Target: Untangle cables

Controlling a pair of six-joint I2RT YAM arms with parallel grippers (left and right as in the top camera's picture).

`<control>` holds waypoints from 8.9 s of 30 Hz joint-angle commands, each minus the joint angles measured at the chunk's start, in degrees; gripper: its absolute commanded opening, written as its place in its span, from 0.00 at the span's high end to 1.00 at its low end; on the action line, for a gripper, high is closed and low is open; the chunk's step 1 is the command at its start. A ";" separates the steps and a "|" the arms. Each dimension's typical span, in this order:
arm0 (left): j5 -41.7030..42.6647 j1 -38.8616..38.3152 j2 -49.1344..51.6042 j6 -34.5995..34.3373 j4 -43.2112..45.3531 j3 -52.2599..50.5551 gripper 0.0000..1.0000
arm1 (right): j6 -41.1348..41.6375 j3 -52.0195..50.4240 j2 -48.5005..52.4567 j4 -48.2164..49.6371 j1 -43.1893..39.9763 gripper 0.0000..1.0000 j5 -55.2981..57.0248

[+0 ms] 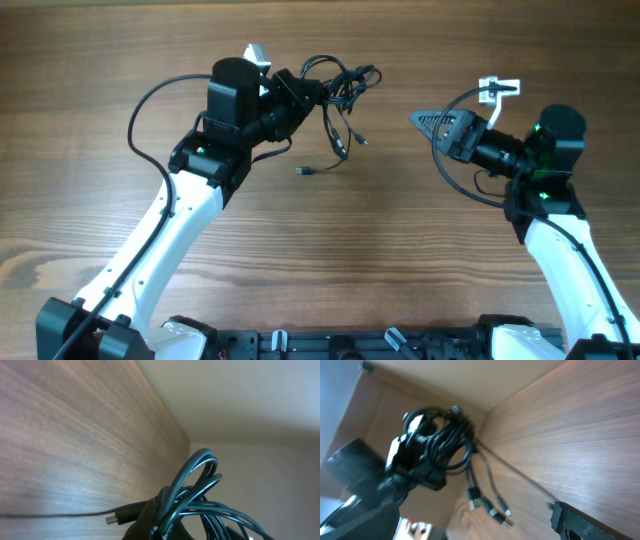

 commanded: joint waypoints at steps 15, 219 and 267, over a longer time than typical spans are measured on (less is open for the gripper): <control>-7.30 -7.54 -1.16 -26.32 2.21 0.68 0.96 | -11.76 0.92 1.31 7.52 15.23 0.08 0.20; -9.62 0.70 -1.16 -28.87 6.54 0.68 0.76 | -33.73 0.81 1.29 2.38 15.26 0.96 -12.61; 10.32 8.94 -2.19 66.03 -10.56 0.68 0.00 | -5.49 0.81 1.27 0.26 15.19 0.96 17.11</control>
